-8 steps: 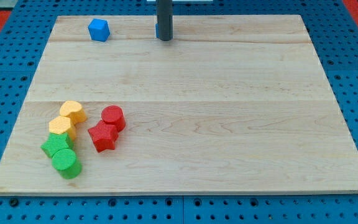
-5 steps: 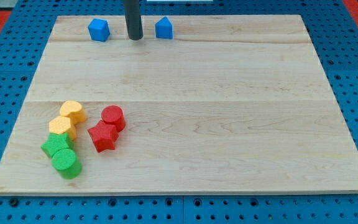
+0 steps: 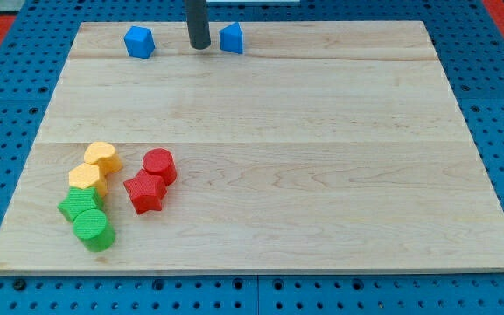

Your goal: Move the blue triangle a bit up and slightly right

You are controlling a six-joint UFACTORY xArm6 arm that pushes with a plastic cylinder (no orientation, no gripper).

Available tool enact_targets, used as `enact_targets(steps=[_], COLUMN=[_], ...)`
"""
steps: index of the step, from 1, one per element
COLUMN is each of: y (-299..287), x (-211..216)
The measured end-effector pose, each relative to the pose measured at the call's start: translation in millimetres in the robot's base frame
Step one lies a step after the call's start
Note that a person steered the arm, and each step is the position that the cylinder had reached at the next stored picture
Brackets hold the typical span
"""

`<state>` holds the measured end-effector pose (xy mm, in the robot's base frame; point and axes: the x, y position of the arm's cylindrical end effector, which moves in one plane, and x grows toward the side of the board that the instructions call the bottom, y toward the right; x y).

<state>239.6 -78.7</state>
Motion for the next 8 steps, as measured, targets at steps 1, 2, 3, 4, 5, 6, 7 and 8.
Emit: enact_targets(steps=[1, 2, 3, 4, 5, 6, 7, 8], y=[26.2, 31.2, 30.1, 25.8, 49.5, 54.1, 66.6, 86.4], x=[0.0, -3.3, -12.7, -23.6, -22.1, -22.1, -22.0, -22.0])
